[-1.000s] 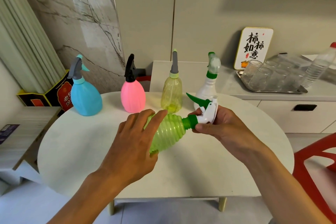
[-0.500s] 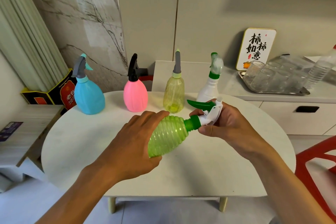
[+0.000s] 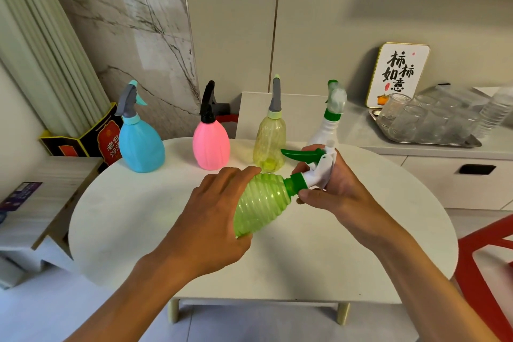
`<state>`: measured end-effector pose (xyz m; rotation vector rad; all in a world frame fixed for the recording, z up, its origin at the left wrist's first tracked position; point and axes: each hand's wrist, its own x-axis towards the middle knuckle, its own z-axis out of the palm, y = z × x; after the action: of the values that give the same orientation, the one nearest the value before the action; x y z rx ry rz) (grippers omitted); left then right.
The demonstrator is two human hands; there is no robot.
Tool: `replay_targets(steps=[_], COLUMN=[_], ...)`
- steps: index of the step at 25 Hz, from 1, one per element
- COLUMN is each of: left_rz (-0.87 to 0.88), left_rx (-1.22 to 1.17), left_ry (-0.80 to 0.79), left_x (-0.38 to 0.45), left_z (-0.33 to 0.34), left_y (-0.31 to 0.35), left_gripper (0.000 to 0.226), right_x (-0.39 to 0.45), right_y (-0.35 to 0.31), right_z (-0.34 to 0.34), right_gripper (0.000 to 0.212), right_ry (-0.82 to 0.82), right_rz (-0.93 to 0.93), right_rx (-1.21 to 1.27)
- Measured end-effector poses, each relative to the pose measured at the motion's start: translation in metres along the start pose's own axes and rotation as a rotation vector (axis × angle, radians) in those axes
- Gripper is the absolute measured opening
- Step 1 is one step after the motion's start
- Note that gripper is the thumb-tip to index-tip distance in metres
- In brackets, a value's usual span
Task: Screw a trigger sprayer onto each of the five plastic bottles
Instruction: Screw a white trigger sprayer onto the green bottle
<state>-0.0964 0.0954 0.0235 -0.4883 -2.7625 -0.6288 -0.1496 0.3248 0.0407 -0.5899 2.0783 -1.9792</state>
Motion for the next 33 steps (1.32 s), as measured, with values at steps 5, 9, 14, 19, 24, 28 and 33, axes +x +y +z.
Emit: replay_targets(steps=[5,9,14,19,24,28,33], left_rz=[0.012,0.016,0.011,0.013,-0.002,0.012,-0.004], left_rx=[0.043,0.069,0.067,0.117,0.133,0.151,0.110], left_ry=[0.051,0.052,0.064,0.085,0.094,0.095,0.079], left_x=[0.004,0.003,0.004,0.004,0.006,0.006,0.006], left_z=[0.000,0.003,0.003,0.004,0.004,0.008,0.009], left_y=[0.003,0.006,0.007,0.007,0.006,0.008,0.007], left_gripper=[0.092,0.092,0.091,0.094,0.096,0.096,0.096], right_x=[0.000,0.004,0.003,0.004,0.004,0.004,0.004], right_y=[0.000,0.000,0.000,0.000,0.001,0.002,0.000], right_z=[0.001,0.006,0.007,0.015,0.012,0.018,0.014], right_gripper=[0.052,0.042,0.045,0.040,0.048,0.041,0.052], right_ry=[0.015,0.076,0.106,0.181,0.170,0.270,0.240], right_rz=[-0.034,-0.046,-0.052,-0.100,-0.040,-0.049,-0.002], right_rx=[0.002,-0.057,-0.027,-0.126,-0.039,-0.151,-0.004])
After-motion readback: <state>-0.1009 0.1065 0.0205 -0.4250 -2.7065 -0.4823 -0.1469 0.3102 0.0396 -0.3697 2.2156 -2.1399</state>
